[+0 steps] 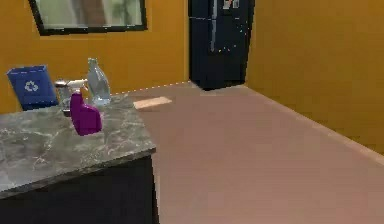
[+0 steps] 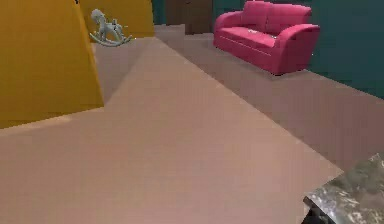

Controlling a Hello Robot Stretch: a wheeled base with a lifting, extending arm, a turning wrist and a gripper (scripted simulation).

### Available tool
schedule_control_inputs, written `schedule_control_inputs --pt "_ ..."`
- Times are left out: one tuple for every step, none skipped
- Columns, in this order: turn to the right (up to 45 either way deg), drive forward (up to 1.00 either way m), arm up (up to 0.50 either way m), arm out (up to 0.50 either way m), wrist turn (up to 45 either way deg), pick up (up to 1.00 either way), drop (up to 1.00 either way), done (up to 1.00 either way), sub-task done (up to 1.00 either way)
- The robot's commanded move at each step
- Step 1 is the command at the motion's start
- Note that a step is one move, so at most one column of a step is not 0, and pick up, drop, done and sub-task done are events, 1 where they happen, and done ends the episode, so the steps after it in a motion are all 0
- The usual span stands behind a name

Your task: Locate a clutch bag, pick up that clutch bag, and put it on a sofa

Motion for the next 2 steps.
schedule_control_inputs --pt "45.0 0.00 0.00 0.00 0.0 0.00 0.00 0.00 0.00" --pt "36.0 0.00 0.00 0.00 0.0 0.00 0.00 0.00 0.00"
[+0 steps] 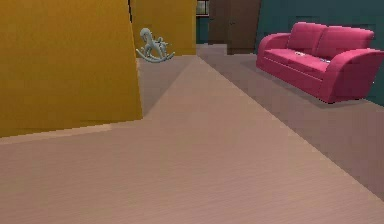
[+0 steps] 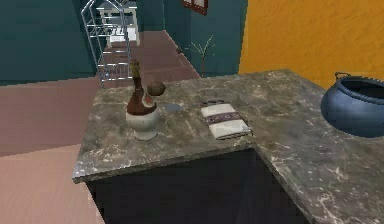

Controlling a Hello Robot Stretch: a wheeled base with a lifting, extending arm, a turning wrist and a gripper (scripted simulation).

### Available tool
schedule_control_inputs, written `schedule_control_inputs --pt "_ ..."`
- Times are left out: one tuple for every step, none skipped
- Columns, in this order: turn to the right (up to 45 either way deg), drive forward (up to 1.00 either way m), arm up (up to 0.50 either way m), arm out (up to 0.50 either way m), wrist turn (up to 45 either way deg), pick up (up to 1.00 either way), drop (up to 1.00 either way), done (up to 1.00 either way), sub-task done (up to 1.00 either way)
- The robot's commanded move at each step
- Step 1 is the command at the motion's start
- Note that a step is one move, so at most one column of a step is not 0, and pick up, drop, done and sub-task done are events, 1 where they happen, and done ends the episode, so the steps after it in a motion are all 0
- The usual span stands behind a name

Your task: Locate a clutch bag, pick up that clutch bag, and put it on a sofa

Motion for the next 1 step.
schedule_control_inputs --pt "0.0 0.00 0.50 0.00 0.0 0.00 0.00 0.00 0.00"
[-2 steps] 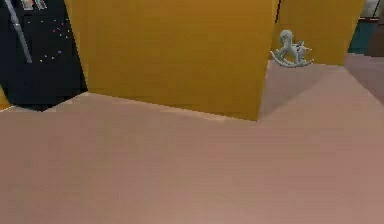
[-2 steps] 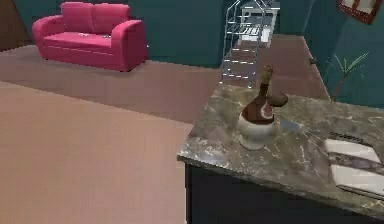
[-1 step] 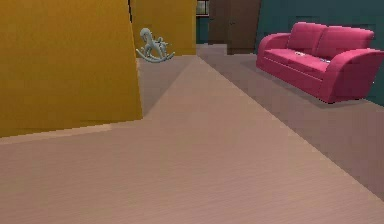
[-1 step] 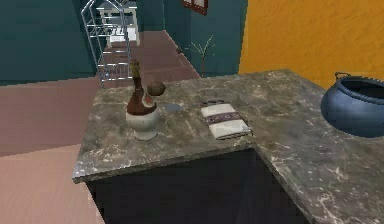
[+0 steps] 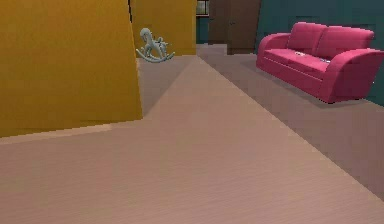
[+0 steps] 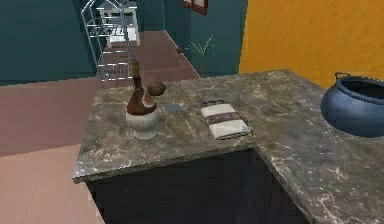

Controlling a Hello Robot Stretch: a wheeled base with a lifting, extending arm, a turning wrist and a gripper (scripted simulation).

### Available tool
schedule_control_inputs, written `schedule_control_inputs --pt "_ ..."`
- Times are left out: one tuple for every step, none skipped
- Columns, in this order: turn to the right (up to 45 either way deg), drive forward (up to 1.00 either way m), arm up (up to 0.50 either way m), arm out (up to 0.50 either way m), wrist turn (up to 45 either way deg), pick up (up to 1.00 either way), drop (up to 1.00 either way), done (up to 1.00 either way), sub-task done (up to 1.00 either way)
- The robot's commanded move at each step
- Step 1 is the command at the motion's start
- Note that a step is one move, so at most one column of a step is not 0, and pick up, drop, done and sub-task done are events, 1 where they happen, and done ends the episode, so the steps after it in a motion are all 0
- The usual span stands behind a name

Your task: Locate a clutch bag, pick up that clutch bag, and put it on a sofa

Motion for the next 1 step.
schedule_control_inputs --pt "0.0 0.00 0.38 0.00 0.0 0.00 0.00 0.00 0.00"
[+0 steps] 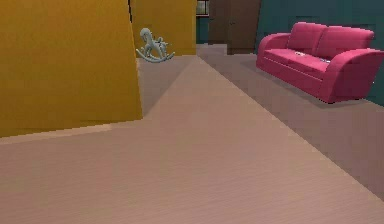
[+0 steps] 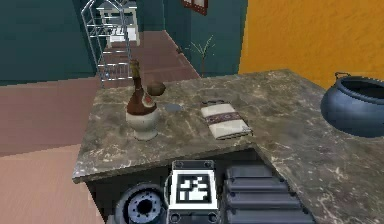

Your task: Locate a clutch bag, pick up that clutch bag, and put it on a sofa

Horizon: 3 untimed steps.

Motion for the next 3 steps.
schedule_control_inputs --pt "0.0 0.00 0.00 0.30 0.0 0.00 0.00 0.00 0.00" --pt "0.0 0.00 0.00 0.00 45.0 0.00 0.00 0.00 0.00" --pt "0.0 0.00 0.00 0.00 45.0 0.00 0.00 0.00 0.00"
